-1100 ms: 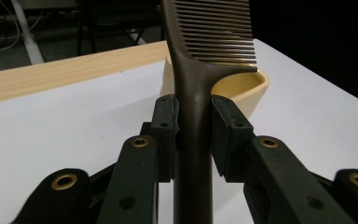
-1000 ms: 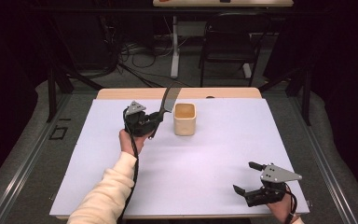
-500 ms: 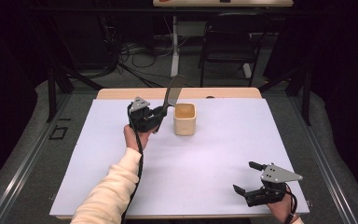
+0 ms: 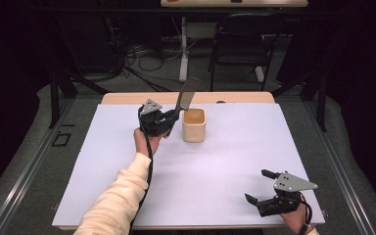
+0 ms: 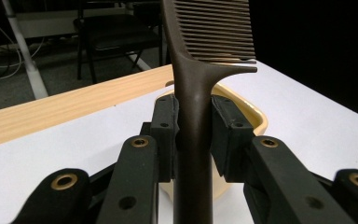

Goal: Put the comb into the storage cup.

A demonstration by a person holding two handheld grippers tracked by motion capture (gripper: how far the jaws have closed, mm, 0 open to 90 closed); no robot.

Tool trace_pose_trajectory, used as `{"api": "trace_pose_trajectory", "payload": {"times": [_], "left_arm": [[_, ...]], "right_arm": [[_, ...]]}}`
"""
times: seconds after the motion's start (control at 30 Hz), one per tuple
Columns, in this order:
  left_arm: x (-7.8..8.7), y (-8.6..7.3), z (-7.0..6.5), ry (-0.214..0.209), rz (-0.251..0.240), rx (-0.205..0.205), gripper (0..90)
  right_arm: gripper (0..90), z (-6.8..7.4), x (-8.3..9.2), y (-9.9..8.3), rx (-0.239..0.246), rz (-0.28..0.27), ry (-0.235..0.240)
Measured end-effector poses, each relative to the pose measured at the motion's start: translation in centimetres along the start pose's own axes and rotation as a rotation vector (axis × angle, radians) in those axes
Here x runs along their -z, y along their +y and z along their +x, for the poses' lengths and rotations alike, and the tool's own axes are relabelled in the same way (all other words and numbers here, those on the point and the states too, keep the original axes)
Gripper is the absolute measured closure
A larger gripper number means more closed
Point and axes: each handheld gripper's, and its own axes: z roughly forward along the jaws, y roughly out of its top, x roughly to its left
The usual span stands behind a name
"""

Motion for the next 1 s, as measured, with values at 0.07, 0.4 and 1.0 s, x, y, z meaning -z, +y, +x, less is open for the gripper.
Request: {"api": "trace_pose_trajectory", "payload": {"times": [0.07,0.4,1.0], "left_arm": [[0.0,0.2,0.0,-0.002,-0.006,0.005,72.5],[-0.4,1.5,-0.4,-0.009,-0.024,-0.005,72.5],[-1.3,3.4,-1.2,-0.031,-0.072,0.004,72.5]], "right_arm": [[0.9,0.0,0.0,0.0,0.002,-0.001,-0.001],[0.9,0.0,0.1,0.0,0.005,0.000,-0.001],[0.8,-0.2,0.1,0.0,-0.008,-0.007,0.002]]}}
